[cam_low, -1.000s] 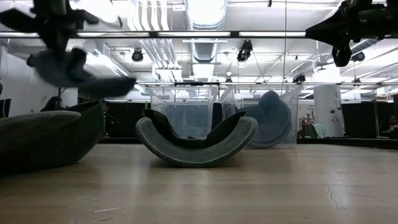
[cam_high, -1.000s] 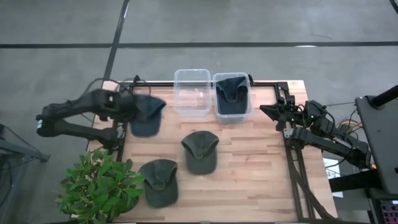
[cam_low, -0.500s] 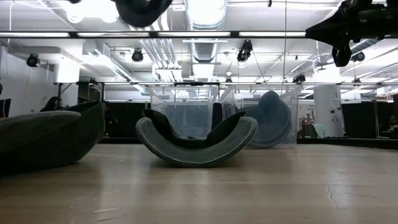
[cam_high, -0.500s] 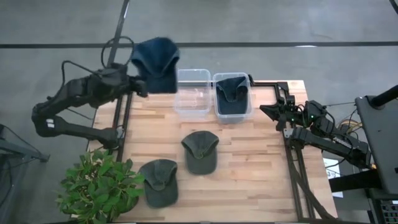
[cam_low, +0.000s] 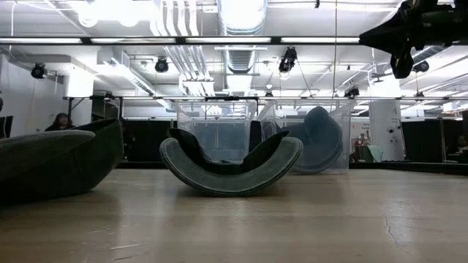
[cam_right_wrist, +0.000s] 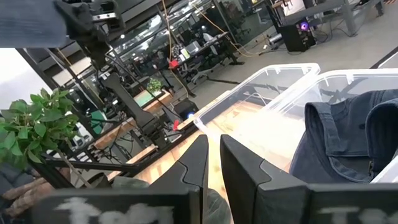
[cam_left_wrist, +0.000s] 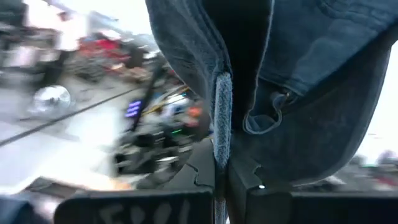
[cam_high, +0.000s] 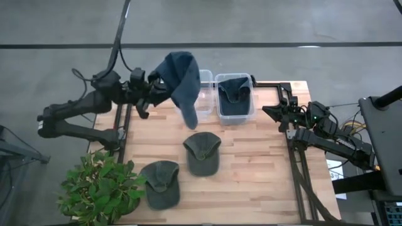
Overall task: Pick & Place hat
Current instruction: Put the blue cap into the right transparent bin
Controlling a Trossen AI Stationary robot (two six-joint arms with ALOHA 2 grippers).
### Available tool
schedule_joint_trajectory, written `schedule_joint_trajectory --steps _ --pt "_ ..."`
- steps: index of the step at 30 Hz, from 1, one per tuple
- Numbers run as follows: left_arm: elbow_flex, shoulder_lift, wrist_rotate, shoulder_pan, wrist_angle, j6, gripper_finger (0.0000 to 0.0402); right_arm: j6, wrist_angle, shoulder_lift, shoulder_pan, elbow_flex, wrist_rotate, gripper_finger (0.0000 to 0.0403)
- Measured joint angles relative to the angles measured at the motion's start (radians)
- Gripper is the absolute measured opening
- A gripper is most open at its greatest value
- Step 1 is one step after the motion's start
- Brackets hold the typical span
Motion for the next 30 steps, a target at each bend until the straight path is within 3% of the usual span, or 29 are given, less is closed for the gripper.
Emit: schedule_joint_trajectory --steps 4,8,13,20,23,30 --pt "-0.084 0.003 0.141 -0.002 0.219 -0.116 0.0006 0.000 -0.018 0.000 0.000 0.000 0.000 0.0038" --pt "-0.154 0.005 0.213 -0.001 0.386 -0.226 0.0006 0.000 -0.029 0.000 0.000 0.000 -0.002 0.0038" --pt "-0.199 0.004 0.253 -0.001 0.482 -0.342 0.0006 0.000 -0.029 0.000 0.000 0.000 -0.002 0.0038" --pt "-0.211 0.004 0.262 -0.002 0.516 -0.372 0.0006 0.000 -0.029 0.000 0.000 0.000 -0.001 0.0038" --pt "-0.210 0.004 0.186 -0.002 0.493 -0.389 0.0006 0.000 -0.029 0.000 0.000 0.000 -0.001 0.0038" --pt "-0.210 0.043 -0.270 -0.005 0.165 -0.566 0.0006 0.002 -0.029 0.000 0.000 0.000 -0.001 0.0038"
